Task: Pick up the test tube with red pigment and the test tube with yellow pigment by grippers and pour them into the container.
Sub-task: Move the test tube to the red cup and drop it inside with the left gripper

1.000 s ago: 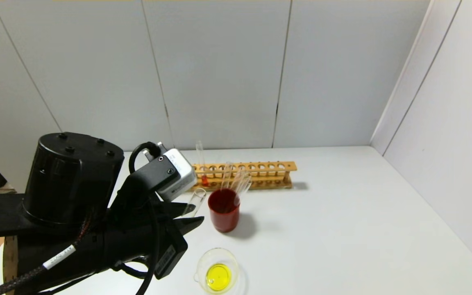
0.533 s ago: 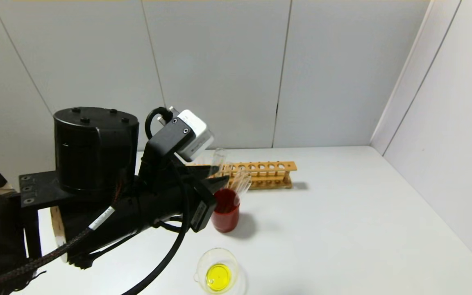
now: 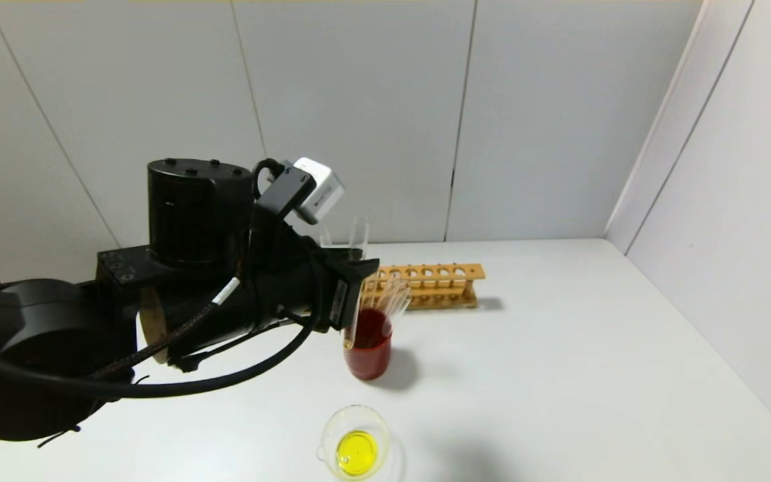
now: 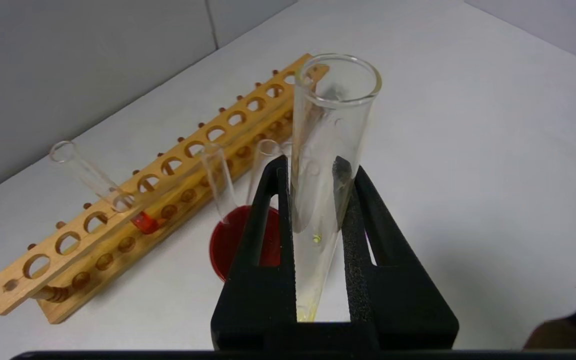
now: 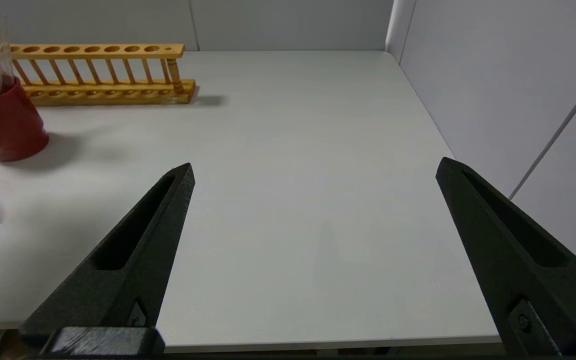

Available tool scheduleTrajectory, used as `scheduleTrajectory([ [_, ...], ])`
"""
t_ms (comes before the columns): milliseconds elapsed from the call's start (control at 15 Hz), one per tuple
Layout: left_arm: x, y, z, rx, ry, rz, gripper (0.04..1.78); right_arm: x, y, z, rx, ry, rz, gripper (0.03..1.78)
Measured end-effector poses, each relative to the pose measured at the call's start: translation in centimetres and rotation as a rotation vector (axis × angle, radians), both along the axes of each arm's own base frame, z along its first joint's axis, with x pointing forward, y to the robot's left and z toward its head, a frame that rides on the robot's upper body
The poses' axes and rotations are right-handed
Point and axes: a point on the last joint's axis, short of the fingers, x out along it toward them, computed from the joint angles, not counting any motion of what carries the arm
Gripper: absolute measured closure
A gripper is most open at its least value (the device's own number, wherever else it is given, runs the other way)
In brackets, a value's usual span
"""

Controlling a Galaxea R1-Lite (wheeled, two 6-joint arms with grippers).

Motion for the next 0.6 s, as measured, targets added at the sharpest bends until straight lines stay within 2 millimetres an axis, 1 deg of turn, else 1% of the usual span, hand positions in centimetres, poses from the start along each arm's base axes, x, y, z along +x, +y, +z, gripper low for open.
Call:
scheduleTrajectory([
  [333,3.3,0.0,-1.5,-0.018,-0.024,0.067,1.5,0.0,0.0,0.0,0.0,0.0,0.0,0.11],
  [600,5.1,-0.4,-2.9,-0.019,-0.021,0.083,1.5,0.0,0.0,0.0,0.0,0.0,0.0,0.11],
])
